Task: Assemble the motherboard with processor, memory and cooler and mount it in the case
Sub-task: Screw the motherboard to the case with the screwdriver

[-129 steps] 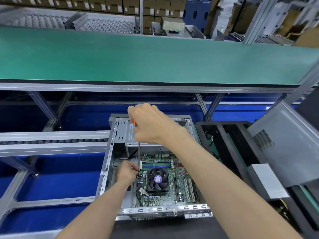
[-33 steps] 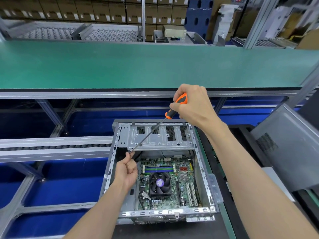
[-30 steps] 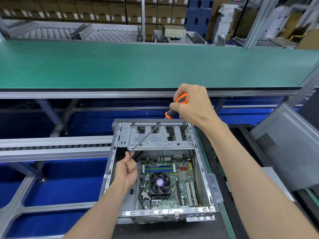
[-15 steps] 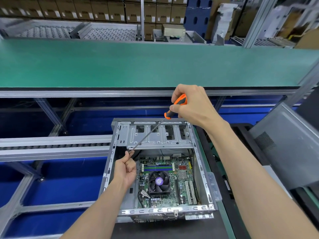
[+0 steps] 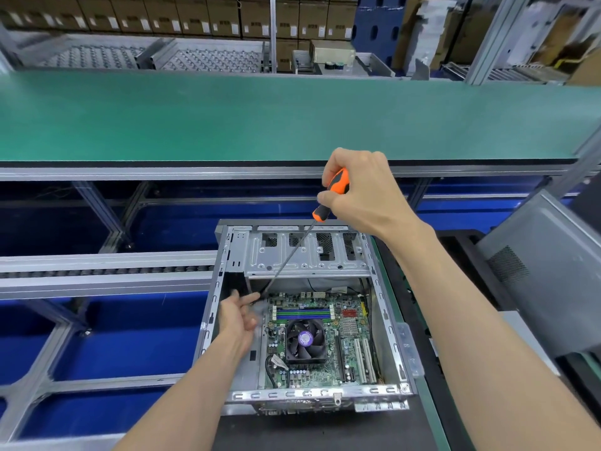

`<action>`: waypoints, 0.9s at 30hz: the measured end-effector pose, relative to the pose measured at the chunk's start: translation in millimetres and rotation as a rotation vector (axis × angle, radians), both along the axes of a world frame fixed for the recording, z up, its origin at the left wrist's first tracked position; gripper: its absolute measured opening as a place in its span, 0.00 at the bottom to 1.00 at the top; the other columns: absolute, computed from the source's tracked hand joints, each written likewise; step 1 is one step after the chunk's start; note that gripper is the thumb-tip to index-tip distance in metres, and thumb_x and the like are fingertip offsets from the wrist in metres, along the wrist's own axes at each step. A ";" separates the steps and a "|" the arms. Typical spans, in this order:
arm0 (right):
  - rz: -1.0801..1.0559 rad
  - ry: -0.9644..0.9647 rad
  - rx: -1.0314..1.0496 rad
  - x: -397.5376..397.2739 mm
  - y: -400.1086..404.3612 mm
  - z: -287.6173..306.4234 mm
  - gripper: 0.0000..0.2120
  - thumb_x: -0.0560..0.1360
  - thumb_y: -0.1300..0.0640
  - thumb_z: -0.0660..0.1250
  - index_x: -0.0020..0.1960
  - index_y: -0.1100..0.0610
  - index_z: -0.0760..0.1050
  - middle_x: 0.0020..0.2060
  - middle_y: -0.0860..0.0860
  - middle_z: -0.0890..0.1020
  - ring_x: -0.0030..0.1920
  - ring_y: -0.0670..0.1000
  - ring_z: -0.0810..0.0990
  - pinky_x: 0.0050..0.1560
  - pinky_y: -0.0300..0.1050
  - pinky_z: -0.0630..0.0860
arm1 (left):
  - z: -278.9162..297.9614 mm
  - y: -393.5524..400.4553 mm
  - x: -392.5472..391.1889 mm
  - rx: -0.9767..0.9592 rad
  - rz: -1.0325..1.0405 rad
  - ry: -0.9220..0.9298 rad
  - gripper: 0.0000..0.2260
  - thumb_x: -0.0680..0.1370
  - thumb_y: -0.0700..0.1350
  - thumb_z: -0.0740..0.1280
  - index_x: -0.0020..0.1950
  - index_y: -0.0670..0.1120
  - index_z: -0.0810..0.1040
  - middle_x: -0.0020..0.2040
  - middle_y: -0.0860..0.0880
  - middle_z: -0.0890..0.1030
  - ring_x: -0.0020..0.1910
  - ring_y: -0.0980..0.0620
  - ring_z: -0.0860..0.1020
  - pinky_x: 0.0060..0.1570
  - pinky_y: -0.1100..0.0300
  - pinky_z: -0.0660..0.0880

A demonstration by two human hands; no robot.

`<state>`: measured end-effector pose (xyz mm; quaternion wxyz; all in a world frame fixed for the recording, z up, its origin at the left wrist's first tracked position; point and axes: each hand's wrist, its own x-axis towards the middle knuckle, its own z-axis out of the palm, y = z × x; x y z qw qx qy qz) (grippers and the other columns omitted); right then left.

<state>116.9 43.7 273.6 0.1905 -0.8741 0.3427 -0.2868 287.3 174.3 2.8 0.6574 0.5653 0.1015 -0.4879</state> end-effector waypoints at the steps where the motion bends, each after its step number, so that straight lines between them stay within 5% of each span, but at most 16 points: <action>1: 0.023 0.038 -0.021 4.5 3.3 -3.5 0.06 0.66 0.58 0.69 0.40 0.51 0.73 0.31 0.47 0.82 0.36 0.49 0.78 0.43 0.47 0.78 | -3.6 0.6 0.3 0.183 -0.092 -0.176 0.12 0.83 0.42 0.58 0.53 0.36 0.77 0.34 0.47 0.78 0.21 0.57 0.61 0.18 0.65 0.58; 3: 0.083 0.120 -0.050 15.0 13.9 -14.8 0.06 0.66 0.59 0.67 0.41 0.52 0.73 0.32 0.47 0.80 0.38 0.52 0.77 0.42 0.48 0.77 | -12.8 1.1 0.1 0.470 -0.277 -0.471 0.07 0.79 0.37 0.60 0.49 0.38 0.78 0.35 0.46 0.76 0.24 0.54 0.64 0.22 0.62 0.62; 7: 0.170 0.210 -0.083 31.9 34.1 -36.8 0.08 0.66 0.62 0.66 0.44 0.57 0.72 0.34 0.50 0.77 0.39 0.55 0.75 0.38 0.49 0.74 | -25.3 2.5 -2.1 0.585 -0.529 -0.730 0.04 0.79 0.36 0.65 0.45 0.37 0.78 0.39 0.42 0.82 0.30 0.50 0.76 0.35 0.59 0.79; 9: 0.182 0.230 -0.078 35.6 37.4 -41.3 0.08 0.67 0.62 0.66 0.45 0.57 0.72 0.36 0.52 0.78 0.40 0.56 0.75 0.40 0.52 0.77 | -29.1 3.5 -2.9 0.603 -0.582 -0.758 0.03 0.79 0.37 0.67 0.46 0.40 0.77 0.41 0.43 0.81 0.38 0.49 0.80 0.46 0.54 0.81; 15: 0.196 0.276 -0.080 38.0 41.0 -46.5 0.07 0.68 0.62 0.65 0.46 0.59 0.72 0.37 0.53 0.78 0.40 0.59 0.75 0.43 0.53 0.76 | -31.3 0.3 -3.1 0.580 -0.572 -0.733 0.06 0.76 0.35 0.70 0.43 0.41 0.74 0.40 0.41 0.79 0.39 0.47 0.80 0.49 0.54 0.81; 18: 0.199 0.281 -0.063 38.2 41.9 -47.9 0.07 0.69 0.63 0.65 0.47 0.59 0.73 0.36 0.53 0.77 0.39 0.58 0.76 0.43 0.53 0.76 | -28.0 0.5 -3.6 0.576 -0.533 -0.689 0.11 0.76 0.36 0.72 0.39 0.44 0.71 0.35 0.45 0.76 0.32 0.49 0.76 0.42 0.53 0.82; 22: 0.202 0.291 -0.065 38.6 40.3 -47.8 0.07 0.69 0.63 0.66 0.47 0.59 0.73 0.36 0.53 0.78 0.40 0.58 0.76 0.43 0.53 0.76 | -26.6 1.3 -5.0 0.548 -0.531 -0.672 0.05 0.77 0.38 0.72 0.42 0.42 0.78 0.32 0.48 0.78 0.25 0.53 0.74 0.33 0.58 0.79; 27: 0.228 0.314 -0.058 41.9 41.5 -47.9 0.08 0.69 0.63 0.65 0.47 0.59 0.71 0.37 0.53 0.77 0.39 0.57 0.76 0.42 0.56 0.78 | -27.0 1.4 -5.9 0.548 -0.598 -0.746 0.06 0.77 0.35 0.69 0.45 0.43 0.83 0.42 0.45 0.84 0.33 0.50 0.77 0.50 0.52 0.81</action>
